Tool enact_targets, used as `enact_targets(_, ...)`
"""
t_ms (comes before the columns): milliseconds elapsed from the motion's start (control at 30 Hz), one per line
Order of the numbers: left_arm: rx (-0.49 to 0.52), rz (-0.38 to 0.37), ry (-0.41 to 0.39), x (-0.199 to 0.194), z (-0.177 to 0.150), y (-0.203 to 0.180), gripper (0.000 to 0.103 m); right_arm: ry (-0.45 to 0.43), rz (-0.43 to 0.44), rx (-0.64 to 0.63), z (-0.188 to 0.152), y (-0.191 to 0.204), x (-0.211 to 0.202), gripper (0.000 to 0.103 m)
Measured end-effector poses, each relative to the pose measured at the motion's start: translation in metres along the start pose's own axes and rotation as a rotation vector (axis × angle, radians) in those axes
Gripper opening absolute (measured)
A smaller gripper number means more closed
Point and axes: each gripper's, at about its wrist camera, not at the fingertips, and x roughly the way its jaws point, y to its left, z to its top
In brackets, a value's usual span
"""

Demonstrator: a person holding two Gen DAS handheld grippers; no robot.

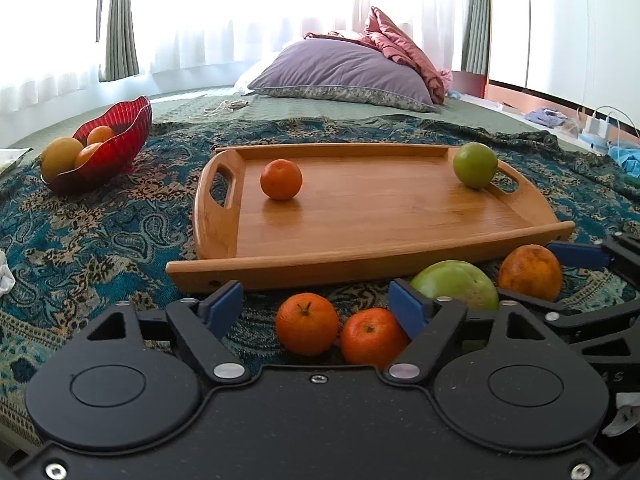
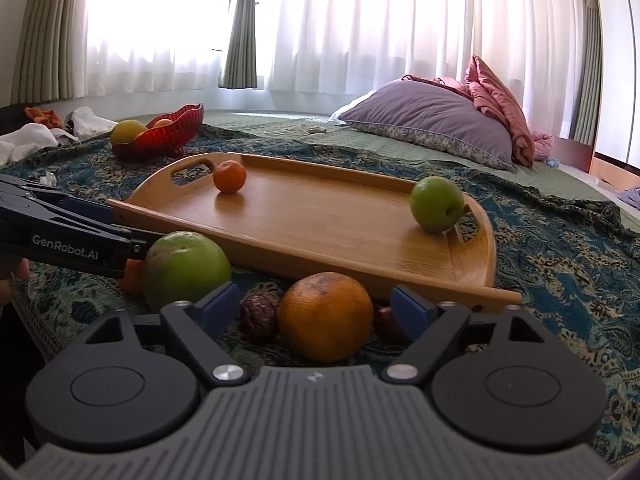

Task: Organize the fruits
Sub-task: 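Withdraw both tools and lower them toward the remaining fruit row, then grasp a tangerine with the left tool while the right tool grasps an orange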

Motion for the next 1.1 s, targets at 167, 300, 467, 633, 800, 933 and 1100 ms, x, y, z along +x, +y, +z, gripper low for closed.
enact_targets(167, -0.024, -0.013, 0.000, -0.012, -0.003, 0.000, 0.066, -0.005, 0.003, -0.011, -0.004, 0.003, -0.002, 0.079)
enact_targets(300, -0.039, -0.039, 0.005, -0.025, -0.006, 0.000, 0.054, -0.025, 0.000, -0.002, -0.005, 0.002, -0.008, 0.067)
enact_targets(467, -0.027, -0.051, 0.010, -0.034, -0.009, -0.006, 0.049, -0.036, -0.010, 0.007, -0.004, -0.001, -0.012, 0.062)
enact_targets(633, -0.055, -0.069, 0.014, -0.039, -0.016, -0.008, 0.048, -0.024, -0.006, 0.019, -0.007, -0.002, -0.012, 0.062)
enact_targets(800, -0.081, -0.125, 0.046, -0.040, -0.022, -0.010, 0.044, -0.008, 0.023, 0.064, -0.007, -0.009, -0.007, 0.062)
enact_targets(933, -0.104, -0.150, 0.086, -0.034, -0.030, -0.014, 0.039, -0.006, 0.038, 0.106, -0.004, -0.015, 0.000, 0.062)
enact_targets(1100, -0.101, -0.144, 0.071, -0.031, -0.029, -0.017, 0.032, -0.005, 0.040, 0.145, -0.003, -0.017, 0.008, 0.060)
